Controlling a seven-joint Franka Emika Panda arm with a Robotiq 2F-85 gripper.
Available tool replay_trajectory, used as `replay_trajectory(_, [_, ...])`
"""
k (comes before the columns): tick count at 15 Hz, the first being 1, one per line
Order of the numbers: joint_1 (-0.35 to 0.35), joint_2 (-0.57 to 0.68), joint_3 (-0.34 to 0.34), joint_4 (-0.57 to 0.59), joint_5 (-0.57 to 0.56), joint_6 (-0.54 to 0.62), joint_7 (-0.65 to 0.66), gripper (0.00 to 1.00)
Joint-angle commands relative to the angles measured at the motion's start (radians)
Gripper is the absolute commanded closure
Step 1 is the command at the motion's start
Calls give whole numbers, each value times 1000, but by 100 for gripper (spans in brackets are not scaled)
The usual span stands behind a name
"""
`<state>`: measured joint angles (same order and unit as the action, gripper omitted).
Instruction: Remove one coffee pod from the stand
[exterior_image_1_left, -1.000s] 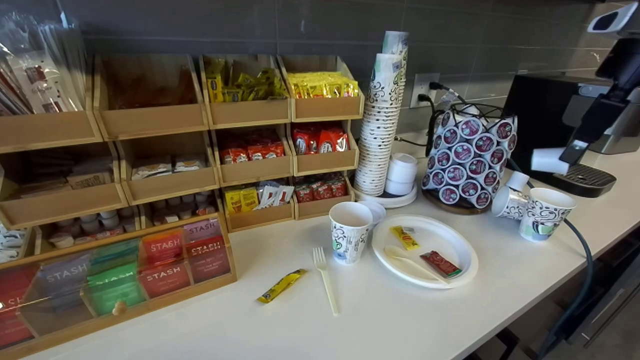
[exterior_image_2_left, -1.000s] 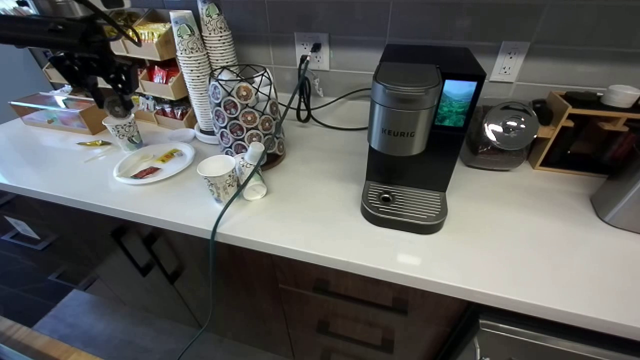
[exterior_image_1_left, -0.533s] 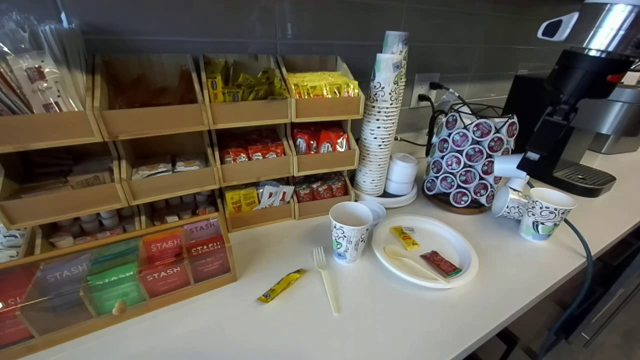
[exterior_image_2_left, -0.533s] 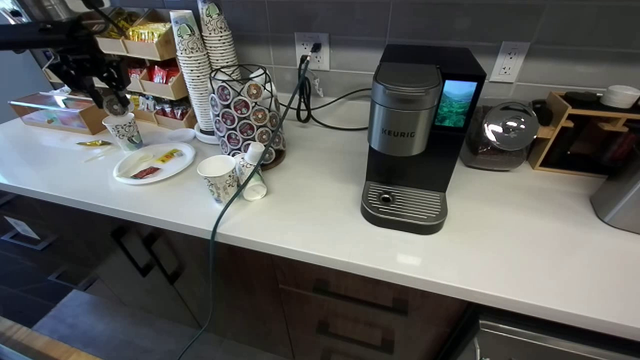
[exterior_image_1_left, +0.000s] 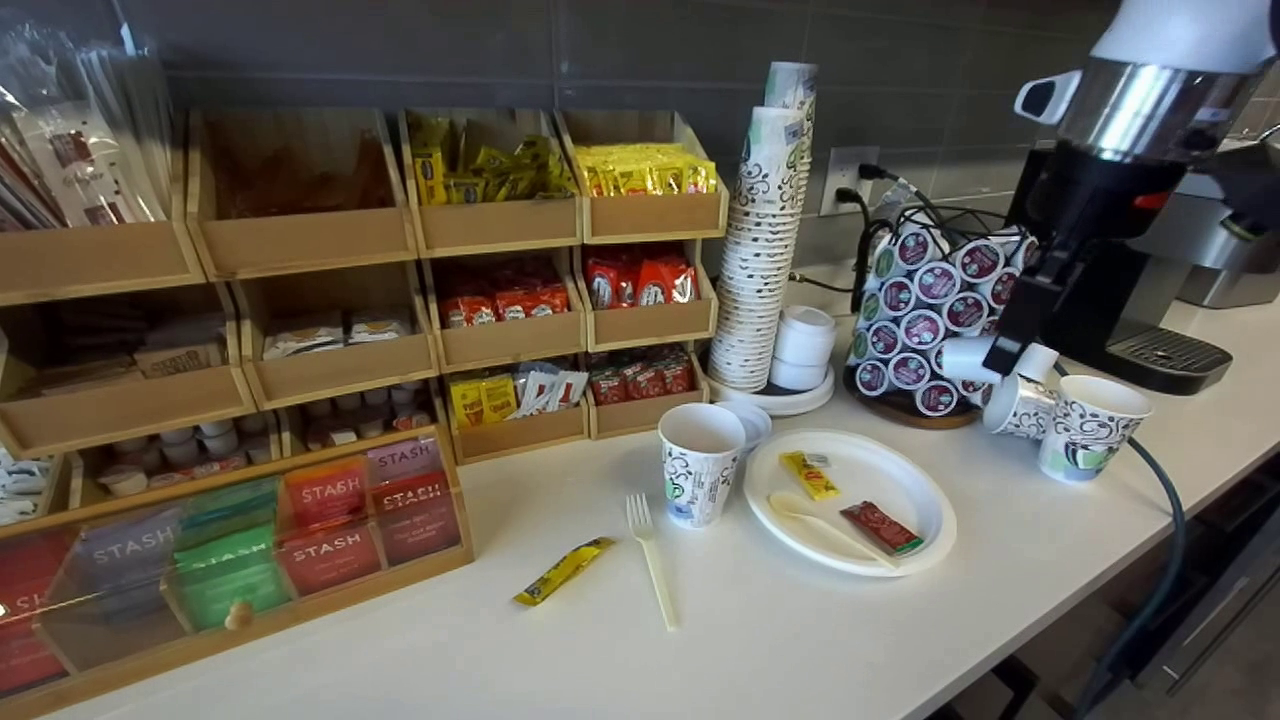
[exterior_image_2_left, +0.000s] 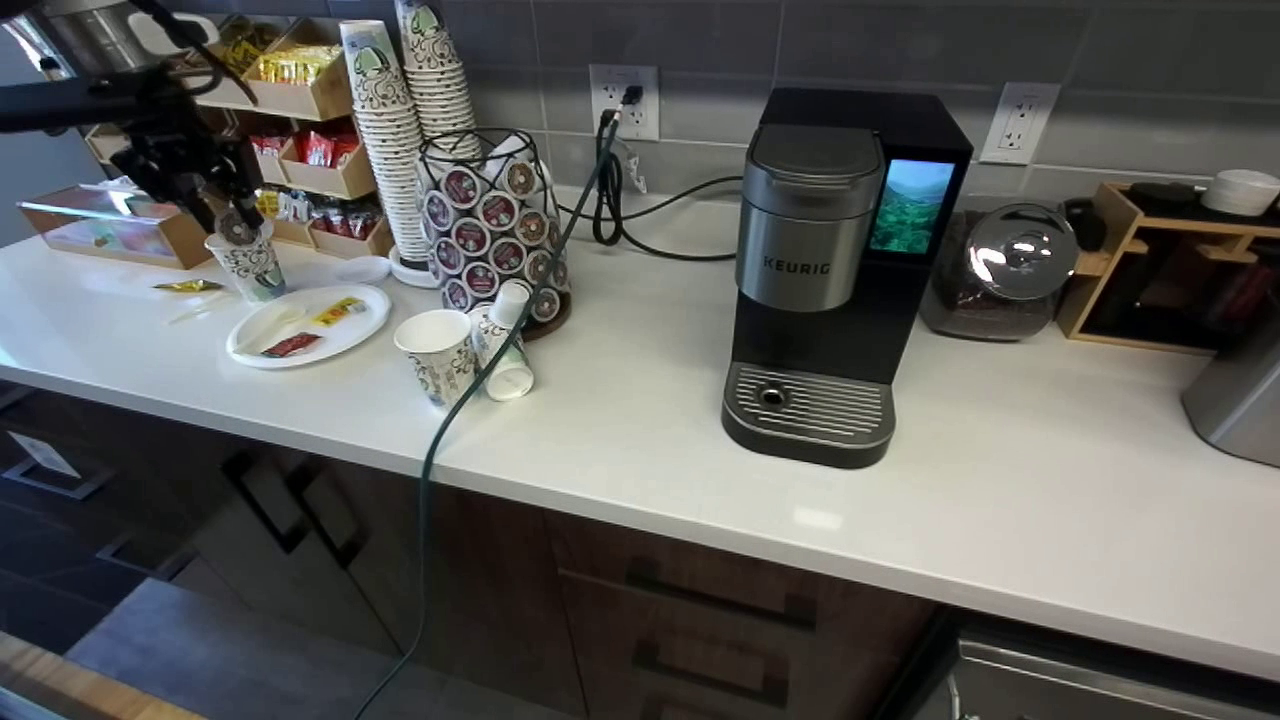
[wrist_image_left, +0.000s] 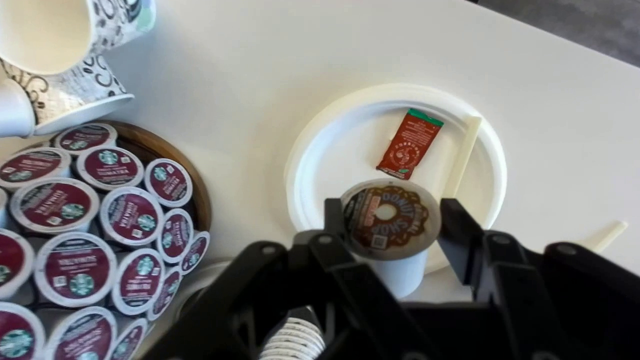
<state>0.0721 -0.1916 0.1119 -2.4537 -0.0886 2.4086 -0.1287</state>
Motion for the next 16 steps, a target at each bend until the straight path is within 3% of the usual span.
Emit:
replay_trajectory(1, [5, 184, 71, 63, -174, 78, 234, 74])
replay_trajectory(5, [34, 366, 40, 168, -406, 36, 483, 74])
replay_trajectory(13, [134, 604, -73, 357, -389, 22, 537, 74])
replay_trajectory(14, [140, 617, -81, 370, -379, 20, 528, 34])
replay_trajectory(15, [143, 617, -85, 378, -367, -6, 508, 23])
replay_trajectory(16, [139, 605, -81, 378, -341, -43, 479, 17])
